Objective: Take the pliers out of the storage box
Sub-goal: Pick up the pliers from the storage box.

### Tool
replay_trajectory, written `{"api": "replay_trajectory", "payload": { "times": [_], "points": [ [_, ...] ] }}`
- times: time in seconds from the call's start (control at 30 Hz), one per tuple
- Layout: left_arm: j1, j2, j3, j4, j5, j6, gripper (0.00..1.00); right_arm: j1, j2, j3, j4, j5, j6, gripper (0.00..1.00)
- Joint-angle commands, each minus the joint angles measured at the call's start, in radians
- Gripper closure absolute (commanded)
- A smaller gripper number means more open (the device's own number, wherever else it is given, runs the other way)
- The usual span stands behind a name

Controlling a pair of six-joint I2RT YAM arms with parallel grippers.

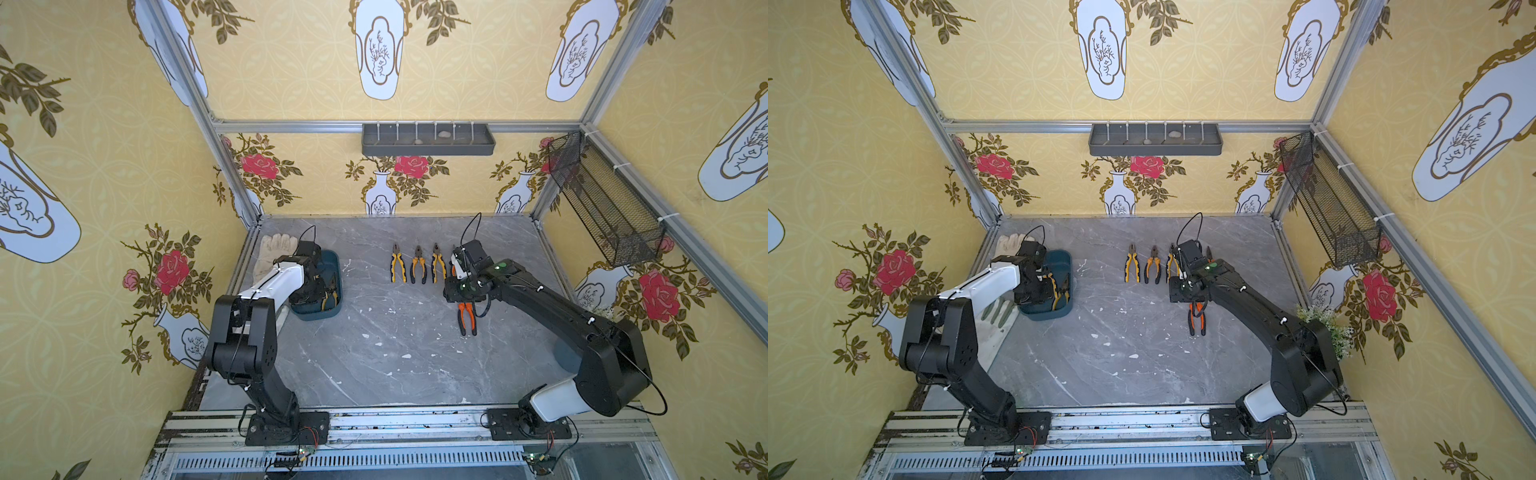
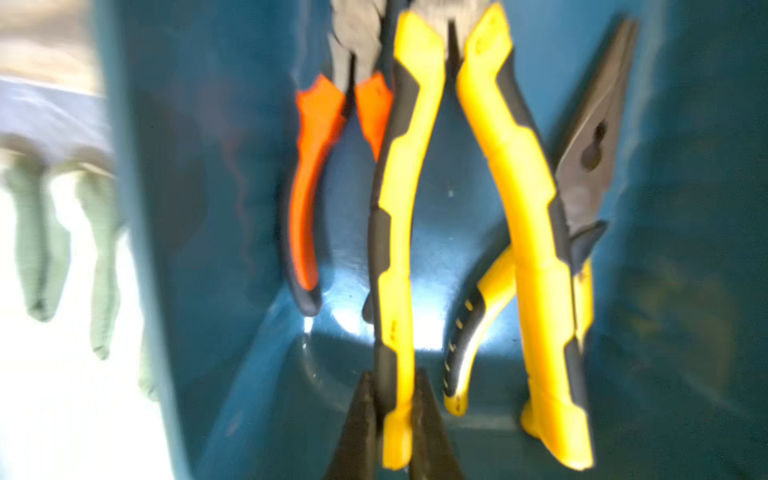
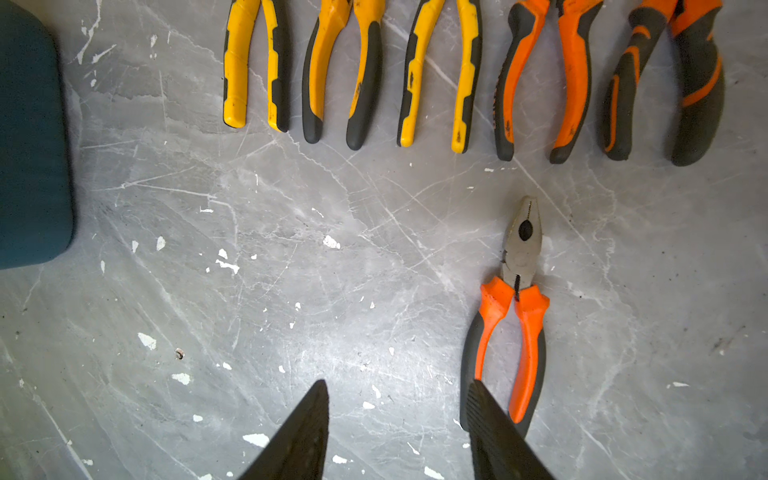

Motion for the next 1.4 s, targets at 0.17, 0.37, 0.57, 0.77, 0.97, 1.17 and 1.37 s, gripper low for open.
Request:
{"api": "replay_trajectory", "payload": {
  "times": [0.17,0.37,0.57,0.77,0.97,1.17,1.37],
  "points": [
    [-0.018,-0.078,0.010,-0.025,-0.029,0.007,1.00,0.003,-0.002,0.006,0.003,0.005,0.009,0.46],
    [-0.089,-0.206,-0.026,0.010,-0.120,0.027,1.00,0.013,0.004,0.012,0.016,-0.014,0.015,0.46],
    [-0.105,-0.259,-0.091,0.039,-0.108,0.013,1.00,0.040,0.029,0.040,0.025,-0.023,0.023,0.45],
    [-0.109,-0.205,-0.116,0.034,0.024,-0.016,1.00,0.048,0.036,0.042,0.018,-0.016,0.026,0.45],
    [-0.142,-0.229,-0.168,0.048,0.057,-0.056,1.00,0.048,0.033,0.027,0.024,-0.013,0.028,0.45],
    [-0.148,-0.270,-0.192,0.025,0.100,-0.071,1.00,0.048,0.036,0.038,0.023,-0.015,0.027,0.45],
    [-0.163,-0.279,-0.234,0.034,0.116,-0.088,0.99,0.049,0.044,0.036,0.029,-0.023,0.028,0.45]
  ]
}}
